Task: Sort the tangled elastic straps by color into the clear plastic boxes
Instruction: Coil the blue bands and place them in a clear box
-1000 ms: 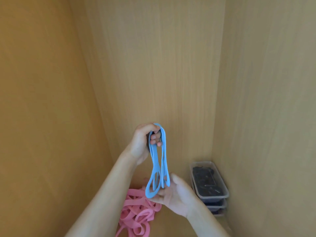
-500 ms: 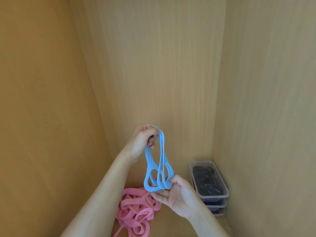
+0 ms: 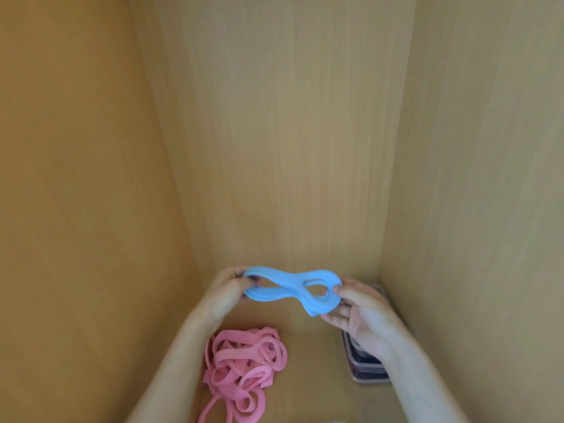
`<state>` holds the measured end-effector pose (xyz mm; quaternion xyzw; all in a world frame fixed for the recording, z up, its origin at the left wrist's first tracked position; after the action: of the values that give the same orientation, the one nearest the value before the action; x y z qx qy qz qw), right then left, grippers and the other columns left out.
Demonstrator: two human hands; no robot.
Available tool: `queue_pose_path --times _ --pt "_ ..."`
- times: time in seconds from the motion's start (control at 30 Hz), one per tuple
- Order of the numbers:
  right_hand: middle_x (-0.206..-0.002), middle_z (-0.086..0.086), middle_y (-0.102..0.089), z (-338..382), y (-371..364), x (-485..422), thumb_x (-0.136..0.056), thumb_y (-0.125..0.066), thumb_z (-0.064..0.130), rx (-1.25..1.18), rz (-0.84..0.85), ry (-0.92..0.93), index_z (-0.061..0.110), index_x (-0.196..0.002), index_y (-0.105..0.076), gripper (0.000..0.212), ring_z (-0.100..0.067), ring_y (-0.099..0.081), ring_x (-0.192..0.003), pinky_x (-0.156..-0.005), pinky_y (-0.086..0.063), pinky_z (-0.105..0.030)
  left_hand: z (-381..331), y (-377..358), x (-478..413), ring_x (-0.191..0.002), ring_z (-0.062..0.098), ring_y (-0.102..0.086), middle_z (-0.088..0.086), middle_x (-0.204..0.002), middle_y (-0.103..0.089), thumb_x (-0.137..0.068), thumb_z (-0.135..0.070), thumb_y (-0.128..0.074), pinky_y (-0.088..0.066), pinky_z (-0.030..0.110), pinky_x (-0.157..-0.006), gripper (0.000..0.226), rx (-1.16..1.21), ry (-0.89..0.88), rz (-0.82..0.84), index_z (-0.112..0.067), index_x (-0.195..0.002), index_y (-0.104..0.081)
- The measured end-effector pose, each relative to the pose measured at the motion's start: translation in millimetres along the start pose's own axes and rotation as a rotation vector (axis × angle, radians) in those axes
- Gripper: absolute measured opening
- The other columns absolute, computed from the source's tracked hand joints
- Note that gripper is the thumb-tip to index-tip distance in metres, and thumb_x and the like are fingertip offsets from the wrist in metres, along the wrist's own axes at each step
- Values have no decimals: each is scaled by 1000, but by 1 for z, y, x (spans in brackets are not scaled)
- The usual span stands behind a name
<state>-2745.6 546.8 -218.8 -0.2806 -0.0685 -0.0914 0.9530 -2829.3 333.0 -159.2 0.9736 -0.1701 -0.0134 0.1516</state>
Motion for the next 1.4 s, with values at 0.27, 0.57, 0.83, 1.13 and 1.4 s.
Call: queue_pose_path --times 0.27,0.57,0.83,1.13,1.4 --pt "-87 -18 -75 29 -21 9 -92 -66 1 212 9 67 1 -115 -64 23 -19 -66 -60 -46 -50 -26 47 -89 21 -112 12 -65 2 -128 -63 -84 -6 -68 -51 32 -102 51 -120 49 332 -20 -129 -51" --pt "-86 -19 -73 15 -18 12 -90 -69 2 1 8 34 -2 -110 -66 21 -19 -67 -60 -49 -53 -23 33 -115 25 -117 11 -36 -13 -112 -35 -89 -51 -52 -42 29 -97 33 -494 -252 13 -44 -122 -49" --pt "-86 -16 -74 13 2 16 -89 -69 1 -13 -55 83 0 -107 -67 18 -19 -70 -62 -52 -56 -26 30 -84 19 -66 20 -62 -1 -75 -68 -98 -16 -51 -50 39 -65 17 -241 -160 -120 -16 -89 -65" --pt "-102 -22 -75 -46 2 21 -93 -62 -4 69 -41 -3 -1 -121 -60 28 -32 -75 -85 -61 -58 -34 28 -72 25 -76 16 -65 8 -90 -73 -101 -4 -45 -53 29 -71 21 283 -41 -117 -1 -105 -66" --pt "-103 -14 -76 -34 -3 22 -95 -56 -6 299 -43 114 5 -117 -69 28 -32 -73 -84 -63 -56 -35 58 -93 35 -79 20 -70 15 -92 -74 -100 2 -49 -57 30 -70 25 788 163 13 4 -98 -74"
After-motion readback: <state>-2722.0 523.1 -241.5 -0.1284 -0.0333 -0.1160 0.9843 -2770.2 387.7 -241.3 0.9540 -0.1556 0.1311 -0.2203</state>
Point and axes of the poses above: each hand's wrist, its own x-axis away from the middle knuckle, its own y-axis out of the back of the hand, z = x × y, the point moved 10 cm from there along -x, towards the middle knuckle
